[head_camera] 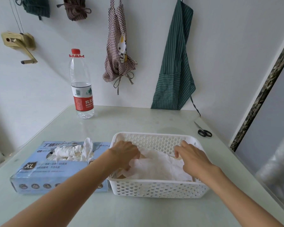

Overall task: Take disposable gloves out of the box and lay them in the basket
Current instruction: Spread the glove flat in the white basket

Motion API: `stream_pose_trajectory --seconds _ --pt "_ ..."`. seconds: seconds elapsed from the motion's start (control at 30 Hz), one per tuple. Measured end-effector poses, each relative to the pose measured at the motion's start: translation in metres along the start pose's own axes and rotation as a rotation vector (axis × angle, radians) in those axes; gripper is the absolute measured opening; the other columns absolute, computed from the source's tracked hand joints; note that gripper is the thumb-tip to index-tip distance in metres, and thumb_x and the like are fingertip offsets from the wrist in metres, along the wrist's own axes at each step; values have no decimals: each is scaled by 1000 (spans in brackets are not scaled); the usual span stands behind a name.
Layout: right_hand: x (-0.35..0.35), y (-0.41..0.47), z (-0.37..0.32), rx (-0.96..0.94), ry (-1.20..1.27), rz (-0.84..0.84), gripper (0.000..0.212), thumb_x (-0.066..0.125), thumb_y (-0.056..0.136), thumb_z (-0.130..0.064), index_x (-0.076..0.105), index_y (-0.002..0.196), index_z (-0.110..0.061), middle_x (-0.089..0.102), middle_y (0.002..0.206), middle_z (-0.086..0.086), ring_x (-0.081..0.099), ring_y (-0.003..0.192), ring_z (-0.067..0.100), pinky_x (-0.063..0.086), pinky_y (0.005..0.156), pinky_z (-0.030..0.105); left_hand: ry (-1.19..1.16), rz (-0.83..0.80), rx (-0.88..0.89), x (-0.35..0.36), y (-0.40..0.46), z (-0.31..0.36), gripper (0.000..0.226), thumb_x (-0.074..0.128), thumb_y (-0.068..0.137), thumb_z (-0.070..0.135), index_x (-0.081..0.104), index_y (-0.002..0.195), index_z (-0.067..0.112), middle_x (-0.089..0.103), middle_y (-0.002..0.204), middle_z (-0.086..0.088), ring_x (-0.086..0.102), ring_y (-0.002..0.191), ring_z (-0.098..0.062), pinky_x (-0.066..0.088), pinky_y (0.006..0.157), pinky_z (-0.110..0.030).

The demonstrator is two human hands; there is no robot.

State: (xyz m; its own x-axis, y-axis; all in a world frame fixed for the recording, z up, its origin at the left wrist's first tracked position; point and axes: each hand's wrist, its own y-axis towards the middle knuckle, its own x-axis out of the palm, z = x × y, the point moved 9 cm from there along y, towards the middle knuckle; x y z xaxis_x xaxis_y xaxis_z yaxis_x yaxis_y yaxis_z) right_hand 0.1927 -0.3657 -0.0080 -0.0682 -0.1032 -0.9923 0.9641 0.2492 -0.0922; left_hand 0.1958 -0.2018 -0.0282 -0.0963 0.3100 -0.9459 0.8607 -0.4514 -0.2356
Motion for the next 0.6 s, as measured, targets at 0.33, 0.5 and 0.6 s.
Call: stream_pose_trajectory --seconds 0.33,0.5,0.6 --pt "-17 1 -2 8 238 -72 40 57 90 -17 52 126 -31 46 137 -9 53 114 11 44 90 27 -338 223 -136 -48 -51 -36 46 60 91 23 48 134 34 52 136 8 47 125 -14 40 98 -31" --pt "-67 -16 -65 -117 621 253 21 61 90 -28 61 108 -38 60 103 -21 58 89 -2 50 83 29 -548 588 -476 -52 -149 -108 36 53 96 23 53 125 43 58 128 15 54 116 -8 41 90 -28" --pt "-76 -16 -121 -189 660 328 16 58 92 -29 62 105 -38 62 102 -22 55 94 -4 46 77 19 -570 602 -628 -17 -179 -141 33 48 97 25 54 125 42 53 134 17 57 112 -13 43 90 -31"
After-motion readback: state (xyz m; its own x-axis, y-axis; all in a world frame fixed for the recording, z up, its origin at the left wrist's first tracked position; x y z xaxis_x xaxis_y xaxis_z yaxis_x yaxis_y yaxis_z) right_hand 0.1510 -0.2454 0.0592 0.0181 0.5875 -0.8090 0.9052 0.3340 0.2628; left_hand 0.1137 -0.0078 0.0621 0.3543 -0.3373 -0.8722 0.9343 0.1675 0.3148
